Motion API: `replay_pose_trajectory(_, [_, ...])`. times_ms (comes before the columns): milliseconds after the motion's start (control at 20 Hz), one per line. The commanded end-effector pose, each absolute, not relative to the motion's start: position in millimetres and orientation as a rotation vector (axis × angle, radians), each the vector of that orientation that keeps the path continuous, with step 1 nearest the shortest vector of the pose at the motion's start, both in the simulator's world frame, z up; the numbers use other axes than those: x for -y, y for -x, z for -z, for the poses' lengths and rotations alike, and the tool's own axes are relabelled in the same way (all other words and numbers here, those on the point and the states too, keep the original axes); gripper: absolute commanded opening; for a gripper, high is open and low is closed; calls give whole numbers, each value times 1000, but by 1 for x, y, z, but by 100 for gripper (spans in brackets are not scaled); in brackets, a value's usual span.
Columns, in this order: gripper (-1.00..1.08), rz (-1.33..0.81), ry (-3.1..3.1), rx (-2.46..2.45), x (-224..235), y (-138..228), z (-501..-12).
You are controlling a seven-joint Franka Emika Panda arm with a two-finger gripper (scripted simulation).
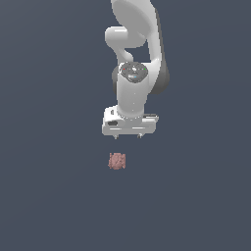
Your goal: Pick up the object and move it to a goal position.
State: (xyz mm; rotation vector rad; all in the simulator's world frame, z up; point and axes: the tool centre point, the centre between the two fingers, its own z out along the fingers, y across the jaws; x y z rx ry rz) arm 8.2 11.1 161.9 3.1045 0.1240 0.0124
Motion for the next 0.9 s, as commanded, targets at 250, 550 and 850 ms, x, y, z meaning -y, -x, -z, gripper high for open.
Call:
replay_pose_trajectory(250, [100,-10,-3101,-165,-9,-9,-160])
replay_pose_trajectory(550, [100,-6,-3092,-283,-7,-12,-157])
replay_pose_trajectory(850, [100,2,-3068,-472,-4,-17,-150])
